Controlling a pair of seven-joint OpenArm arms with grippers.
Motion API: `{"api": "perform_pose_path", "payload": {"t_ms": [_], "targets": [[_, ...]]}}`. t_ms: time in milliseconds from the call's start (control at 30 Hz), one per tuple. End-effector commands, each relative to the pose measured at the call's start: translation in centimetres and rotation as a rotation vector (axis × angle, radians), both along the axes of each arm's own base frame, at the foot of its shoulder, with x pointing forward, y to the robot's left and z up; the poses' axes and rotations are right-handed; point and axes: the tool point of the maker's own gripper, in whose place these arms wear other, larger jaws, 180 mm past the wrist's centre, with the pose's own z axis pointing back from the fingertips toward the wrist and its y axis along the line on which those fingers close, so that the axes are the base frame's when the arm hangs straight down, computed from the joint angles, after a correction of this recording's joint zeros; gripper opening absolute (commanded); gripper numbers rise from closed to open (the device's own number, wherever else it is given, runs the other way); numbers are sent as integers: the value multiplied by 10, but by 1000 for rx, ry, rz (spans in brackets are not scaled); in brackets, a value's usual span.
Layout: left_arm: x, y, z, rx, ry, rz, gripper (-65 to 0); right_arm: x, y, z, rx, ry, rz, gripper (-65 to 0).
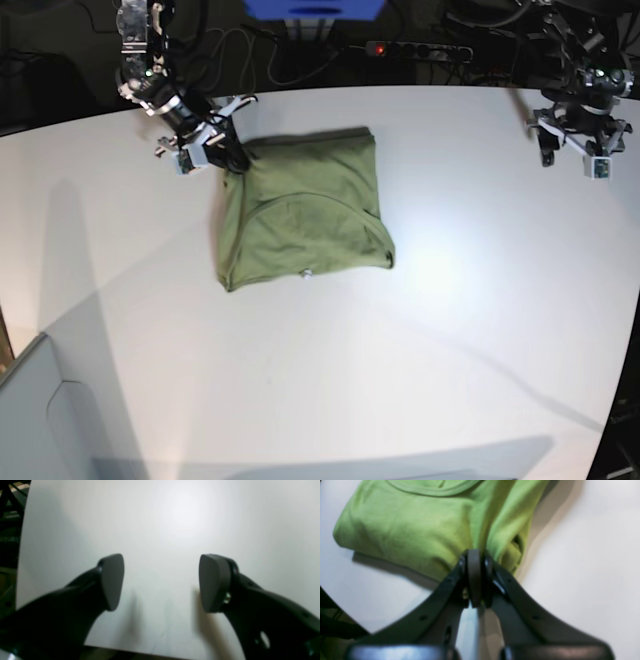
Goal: Fold the T-shirt properly
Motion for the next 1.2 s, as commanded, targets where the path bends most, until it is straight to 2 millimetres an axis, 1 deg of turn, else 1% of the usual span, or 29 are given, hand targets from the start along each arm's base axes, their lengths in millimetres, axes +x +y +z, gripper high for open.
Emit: {"api": "perform_pose_path", "payload": {"t_ms": [0,100,233,400,600,700,833,867,933,1000,1033,1067,1100,1167], "targets": [[2,3,10,23,-25,-11,-203,-13,-2,-8,-30,39,24,-650],[-3,3,8,22,-12,-11,-203,-16,-1,-8,-21,34,19,-650],[-15,0,0,6,17,-7,-203,-22,-1,-6,-11,30,13,-650],[-26,-10,-3,-65,2,-9,-203,-12,-2,5,6,-26,0,-650],[-41,-17,-6,-113,11,-10,-203,8,-20,39,-15,-149,-34,-650],[-48,-20,-8,-138,16,-8,-203,17,-32,62,-41,-219,-57,-650],[-56,-24,-6,-155,17,-13,-204,16,-47,89,-79,-283,-94,-650],[-58,-27,-3,-149,20,-20,-204,14,-50,97,-88,-298,-108,-650],[-63,-36,2,-142,26,-41,-205,3,-64,107,-121,-304,-153,-650],[-72,-49,5,-148,30,-44,-206,-11,-73,110,-144,-283,-193,-650],[-78,-55,5,-155,37,-42,-214,-22,-77,107,-153,-257,-213,-650],[-85,-61,4,-161,50,-35,-243,-33,-78,103,-153,-230,-230,-650],[-91,-67,2,-171,63,-32,-290,-43,-80,99,-156,-201,-242,-650],[-104,-79,-3,-194,92,-28,-409,-61,-83,91,-164,-147,-260,-650]]}}
